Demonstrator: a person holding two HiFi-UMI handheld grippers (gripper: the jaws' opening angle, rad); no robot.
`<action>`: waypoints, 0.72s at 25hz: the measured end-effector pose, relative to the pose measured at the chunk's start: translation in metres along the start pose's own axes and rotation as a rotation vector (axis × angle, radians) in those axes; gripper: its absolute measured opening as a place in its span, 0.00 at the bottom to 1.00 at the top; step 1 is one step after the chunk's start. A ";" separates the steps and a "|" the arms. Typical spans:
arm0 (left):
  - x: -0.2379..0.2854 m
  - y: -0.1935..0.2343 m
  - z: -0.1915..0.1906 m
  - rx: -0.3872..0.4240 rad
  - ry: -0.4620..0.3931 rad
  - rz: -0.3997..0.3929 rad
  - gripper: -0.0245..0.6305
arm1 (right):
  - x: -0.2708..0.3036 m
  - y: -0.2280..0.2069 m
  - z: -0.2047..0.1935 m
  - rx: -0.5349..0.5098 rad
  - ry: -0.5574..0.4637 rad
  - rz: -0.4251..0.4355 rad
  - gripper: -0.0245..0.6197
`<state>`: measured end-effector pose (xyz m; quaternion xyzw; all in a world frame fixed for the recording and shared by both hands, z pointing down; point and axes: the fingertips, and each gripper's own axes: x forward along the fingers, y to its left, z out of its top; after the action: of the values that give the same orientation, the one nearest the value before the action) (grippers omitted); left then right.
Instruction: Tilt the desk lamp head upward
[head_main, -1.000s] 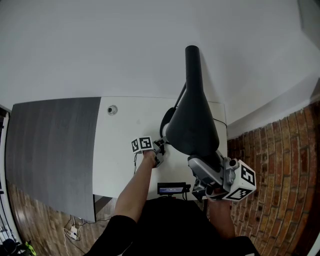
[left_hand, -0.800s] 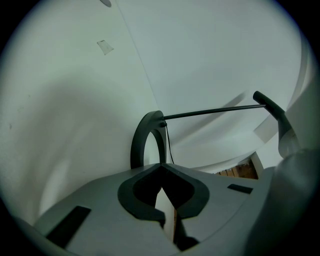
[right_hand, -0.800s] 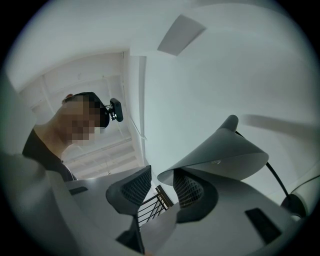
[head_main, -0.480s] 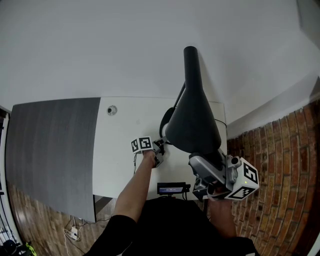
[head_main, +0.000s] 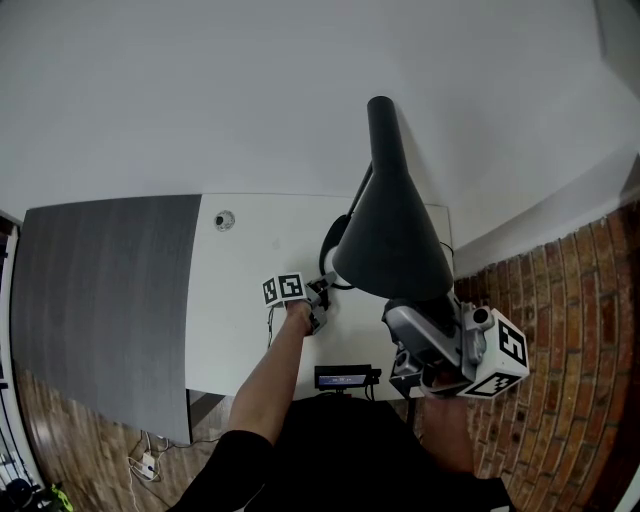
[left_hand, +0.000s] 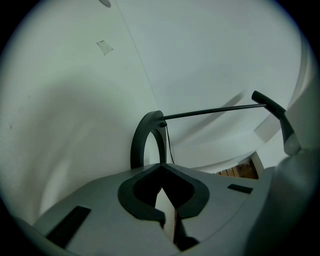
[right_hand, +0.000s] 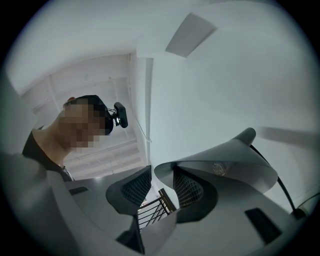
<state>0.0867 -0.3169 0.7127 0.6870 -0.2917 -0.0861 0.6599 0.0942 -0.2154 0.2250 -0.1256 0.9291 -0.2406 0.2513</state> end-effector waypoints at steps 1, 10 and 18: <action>0.000 0.000 0.000 0.000 0.000 0.001 0.05 | 0.001 0.001 0.002 -0.002 -0.002 0.002 0.26; -0.001 0.000 0.000 0.003 -0.001 0.004 0.05 | 0.007 0.004 0.012 -0.014 -0.005 0.009 0.26; 0.000 0.000 0.000 0.006 0.003 0.003 0.05 | 0.017 0.003 0.023 -0.032 0.000 0.011 0.25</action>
<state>0.0870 -0.3170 0.7130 0.6887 -0.2921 -0.0833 0.6583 0.0918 -0.2272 0.1992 -0.1247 0.9335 -0.2243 0.2504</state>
